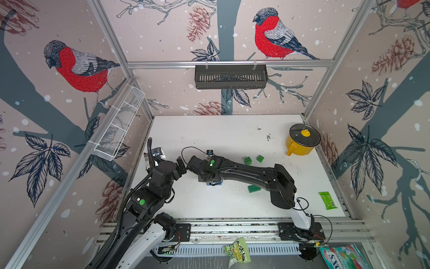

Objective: Assemble the letter h with lego
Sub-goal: Assemble the lego brick with the lego brick.

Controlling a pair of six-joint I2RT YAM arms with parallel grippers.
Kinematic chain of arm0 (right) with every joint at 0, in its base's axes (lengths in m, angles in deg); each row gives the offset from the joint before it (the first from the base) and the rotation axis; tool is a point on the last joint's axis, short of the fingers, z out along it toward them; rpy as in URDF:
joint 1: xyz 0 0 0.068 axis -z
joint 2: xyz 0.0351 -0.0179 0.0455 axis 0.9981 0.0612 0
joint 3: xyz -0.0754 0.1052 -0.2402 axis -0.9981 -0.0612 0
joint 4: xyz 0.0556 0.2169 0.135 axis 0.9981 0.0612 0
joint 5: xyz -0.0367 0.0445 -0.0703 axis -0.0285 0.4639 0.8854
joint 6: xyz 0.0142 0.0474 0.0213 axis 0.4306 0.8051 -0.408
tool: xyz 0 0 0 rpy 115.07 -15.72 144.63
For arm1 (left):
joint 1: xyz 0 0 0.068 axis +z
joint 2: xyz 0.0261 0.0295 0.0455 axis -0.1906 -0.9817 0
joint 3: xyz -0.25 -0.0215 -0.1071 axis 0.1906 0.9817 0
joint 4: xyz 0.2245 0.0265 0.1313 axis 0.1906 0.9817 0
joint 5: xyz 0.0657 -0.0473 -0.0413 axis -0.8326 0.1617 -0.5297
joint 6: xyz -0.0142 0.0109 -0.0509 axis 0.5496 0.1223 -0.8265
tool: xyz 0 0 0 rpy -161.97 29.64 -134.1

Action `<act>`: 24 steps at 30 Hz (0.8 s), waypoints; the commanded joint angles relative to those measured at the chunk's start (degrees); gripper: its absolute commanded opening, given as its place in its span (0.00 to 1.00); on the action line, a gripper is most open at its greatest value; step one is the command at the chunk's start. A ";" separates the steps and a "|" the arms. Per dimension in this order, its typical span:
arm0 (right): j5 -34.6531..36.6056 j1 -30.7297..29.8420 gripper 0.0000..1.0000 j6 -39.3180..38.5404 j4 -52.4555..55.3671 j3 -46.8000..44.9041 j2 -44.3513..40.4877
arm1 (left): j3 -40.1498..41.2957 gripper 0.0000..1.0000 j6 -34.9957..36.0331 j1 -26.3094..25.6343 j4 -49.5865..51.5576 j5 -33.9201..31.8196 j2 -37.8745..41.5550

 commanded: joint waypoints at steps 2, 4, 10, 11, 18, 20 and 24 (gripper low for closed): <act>-6.88 0.27 0.00 -1.03 6.76 -1.52 3.48 | 0.06 0.98 -0.95 -0.30 -2.76 0.44 -0.37; -6.94 0.48 0.00 -1.34 7.05 -1.30 3.54 | 0.06 0.99 -1.02 -0.45 -2.78 0.45 -0.37; -5.50 0.81 0.00 -2.87 9.23 3.85 3.43 | 0.06 0.98 -0.98 -0.43 -2.76 0.45 -0.37; -5.53 0.95 0.00 -3.27 9.30 4.56 3.38 | 0.13 0.99 -0.95 -0.46 -2.76 0.38 -0.37; -5.66 1.62 0.22 -4.45 9.09 6.52 2.83 | 0.13 0.98 -0.93 -0.48 -2.77 0.41 -0.46; -5.59 1.48 0.29 -4.50 8.86 6.56 2.59 | 0.07 0.98 -0.93 -0.50 -2.76 0.36 -0.43; -4.95 1.40 0.40 -4.56 8.96 6.85 2.28 | 0.06 0.98 -0.92 -0.56 -2.76 0.36 -0.45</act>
